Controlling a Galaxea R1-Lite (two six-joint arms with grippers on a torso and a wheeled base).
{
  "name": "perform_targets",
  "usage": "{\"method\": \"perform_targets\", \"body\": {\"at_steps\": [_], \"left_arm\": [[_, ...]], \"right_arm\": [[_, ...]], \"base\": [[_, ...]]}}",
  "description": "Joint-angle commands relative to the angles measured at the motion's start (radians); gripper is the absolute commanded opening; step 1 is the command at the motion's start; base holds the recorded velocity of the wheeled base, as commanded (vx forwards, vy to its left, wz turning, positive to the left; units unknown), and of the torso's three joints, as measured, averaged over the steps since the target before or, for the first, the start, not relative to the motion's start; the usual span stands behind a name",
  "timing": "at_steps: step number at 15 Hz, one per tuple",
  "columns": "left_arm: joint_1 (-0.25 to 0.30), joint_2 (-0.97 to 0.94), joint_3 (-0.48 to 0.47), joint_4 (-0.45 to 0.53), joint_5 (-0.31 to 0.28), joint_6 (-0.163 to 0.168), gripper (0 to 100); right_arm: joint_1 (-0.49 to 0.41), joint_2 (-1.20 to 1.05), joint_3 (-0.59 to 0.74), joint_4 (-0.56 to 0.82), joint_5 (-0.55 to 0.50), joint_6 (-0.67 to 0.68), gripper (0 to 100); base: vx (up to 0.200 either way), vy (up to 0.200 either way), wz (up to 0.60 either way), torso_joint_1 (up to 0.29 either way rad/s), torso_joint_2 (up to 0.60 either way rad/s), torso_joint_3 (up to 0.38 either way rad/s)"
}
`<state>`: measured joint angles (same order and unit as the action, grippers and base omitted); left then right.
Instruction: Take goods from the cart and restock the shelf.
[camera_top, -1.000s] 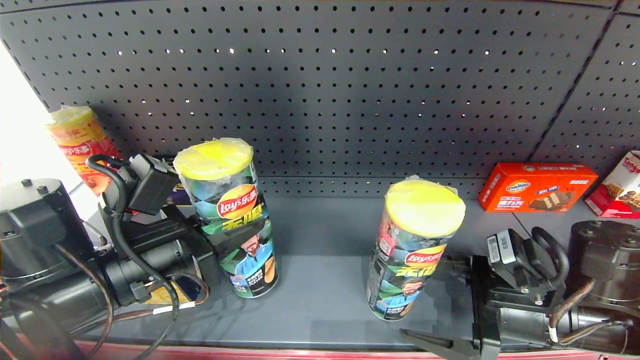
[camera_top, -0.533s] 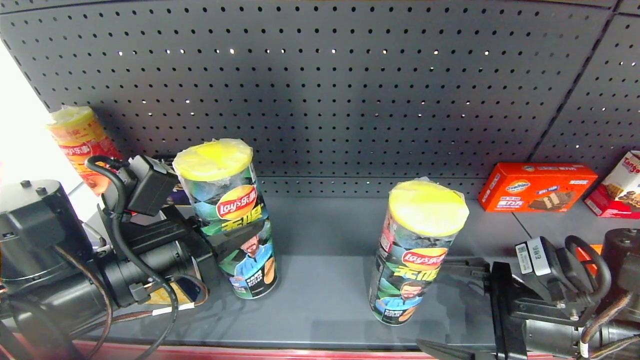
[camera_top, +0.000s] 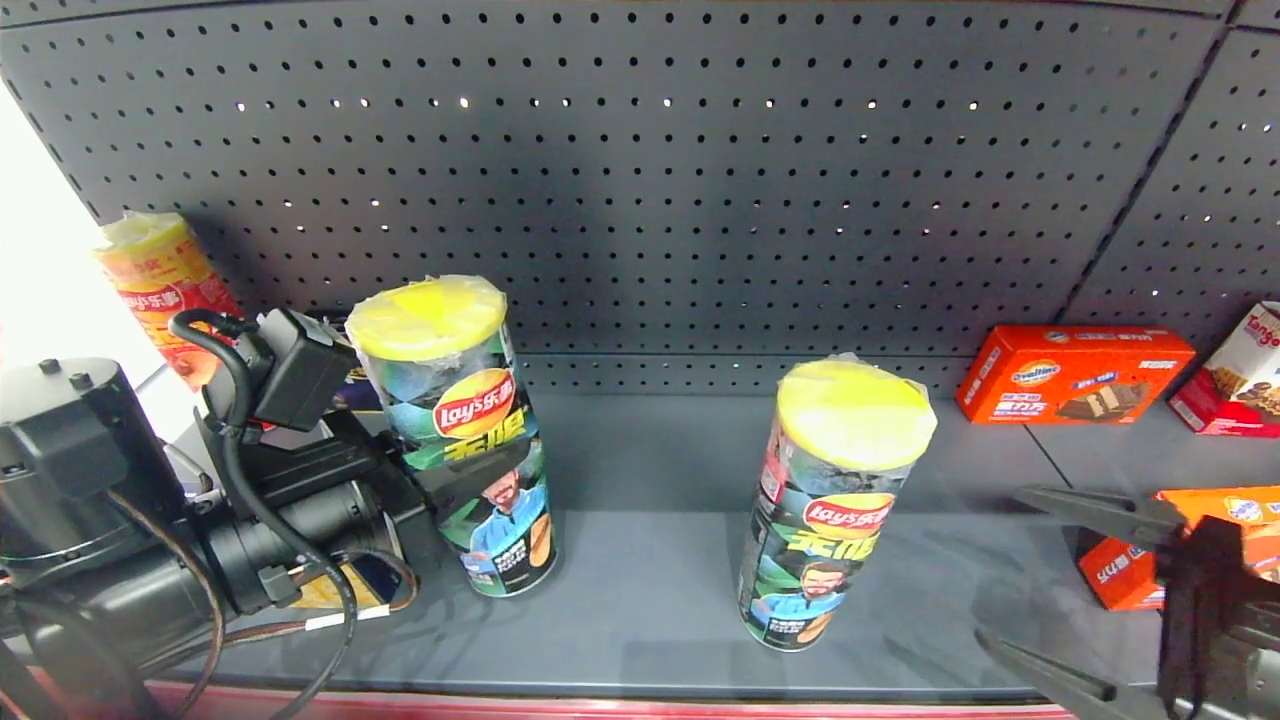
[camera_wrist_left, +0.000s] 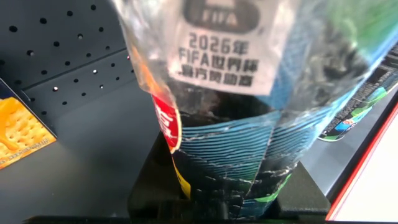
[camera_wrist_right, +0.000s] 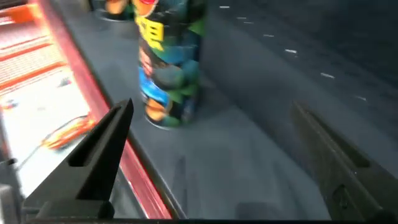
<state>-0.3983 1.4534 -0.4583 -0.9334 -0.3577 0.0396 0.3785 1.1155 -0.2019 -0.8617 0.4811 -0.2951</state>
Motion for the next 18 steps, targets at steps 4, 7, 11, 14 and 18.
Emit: {"method": "perform_targets", "body": {"at_steps": [4, 7, 11, 14, 18], "left_arm": [[-0.013, -0.002, 0.001, -0.001, -0.001, 0.003, 0], [-0.013, -0.004, 0.001, -0.001, -0.001, 0.006, 0], [-0.034, -0.004, -0.008, -0.001, -0.001, 0.006, 0], [-0.039, -0.005, -0.008, -0.001, -0.001, 0.006, 0], [-0.039, -0.024, 0.003, -0.001, -0.001, 0.006, 0]], "right_arm": [[-0.084, -0.64, 0.021, 0.5, -0.24, 0.042, 100], [-0.113, -0.898, 0.033, 0.734, -0.392, 0.1, 100], [-0.135, -1.027, 0.059, 0.84, -0.506, 0.206, 100], [-0.132, -1.027, 0.202, 0.782, -0.509, 0.218, 100], [-0.132, -1.027, 0.202, 0.8, -0.509, 0.266, 100]], "base": [[0.0, 0.0, 0.0, 0.0, 0.0, 0.0], [0.0, 0.0, 0.0, 0.0, 0.0, 0.0], [0.0, 0.0, 0.0, 0.0, 0.0, 0.0], [0.0, 0.0, 0.0, 0.0, 0.0, 0.0], [0.0, 0.0, 0.0, 0.0, 0.0, 0.0]]}}
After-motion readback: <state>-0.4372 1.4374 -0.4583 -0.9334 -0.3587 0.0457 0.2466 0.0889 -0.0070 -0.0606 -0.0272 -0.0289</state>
